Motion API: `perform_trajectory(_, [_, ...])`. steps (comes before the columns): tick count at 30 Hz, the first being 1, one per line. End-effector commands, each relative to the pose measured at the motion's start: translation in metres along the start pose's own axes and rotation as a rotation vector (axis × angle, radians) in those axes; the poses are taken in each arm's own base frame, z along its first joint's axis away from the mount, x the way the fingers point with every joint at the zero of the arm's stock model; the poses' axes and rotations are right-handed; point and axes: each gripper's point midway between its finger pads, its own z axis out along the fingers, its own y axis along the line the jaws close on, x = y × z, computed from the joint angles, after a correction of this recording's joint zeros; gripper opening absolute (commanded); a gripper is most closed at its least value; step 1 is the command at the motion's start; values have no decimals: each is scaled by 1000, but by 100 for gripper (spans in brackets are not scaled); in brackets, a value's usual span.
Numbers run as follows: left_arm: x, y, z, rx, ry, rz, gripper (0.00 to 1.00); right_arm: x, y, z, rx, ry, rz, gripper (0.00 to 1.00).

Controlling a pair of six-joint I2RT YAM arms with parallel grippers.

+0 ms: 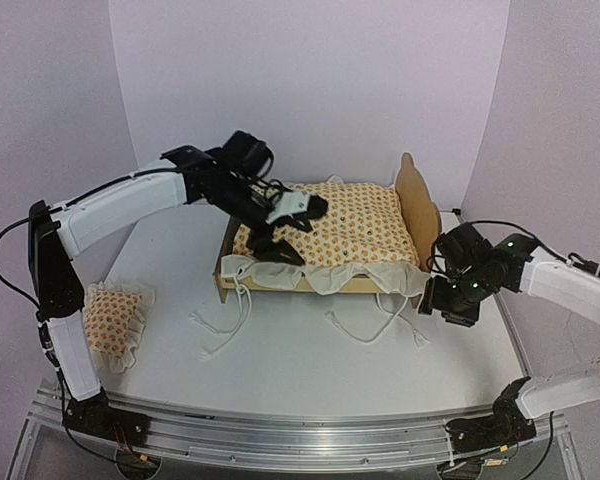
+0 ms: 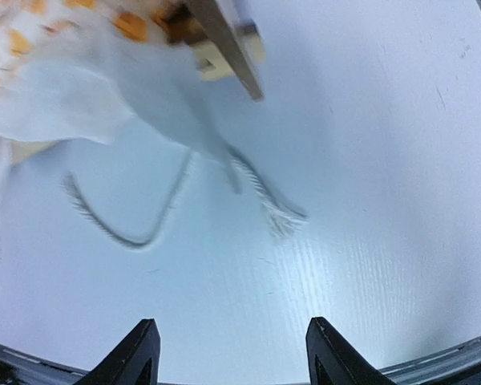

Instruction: Set up the pet bed

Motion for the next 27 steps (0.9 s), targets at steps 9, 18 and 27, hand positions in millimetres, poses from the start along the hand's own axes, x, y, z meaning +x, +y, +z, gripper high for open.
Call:
perform_trajectory(9, [12,-81,166,170,53,100,84,-12,-16,92,16,-121,-27,82])
perform_trajectory(18, [48,-75,221,108,101,180,85,9,-33,132,74,-64,-67,73])
perform_trajectory(27, [88,-84,254,87,208,218,60,40,-35,141,49,77,-41,8])
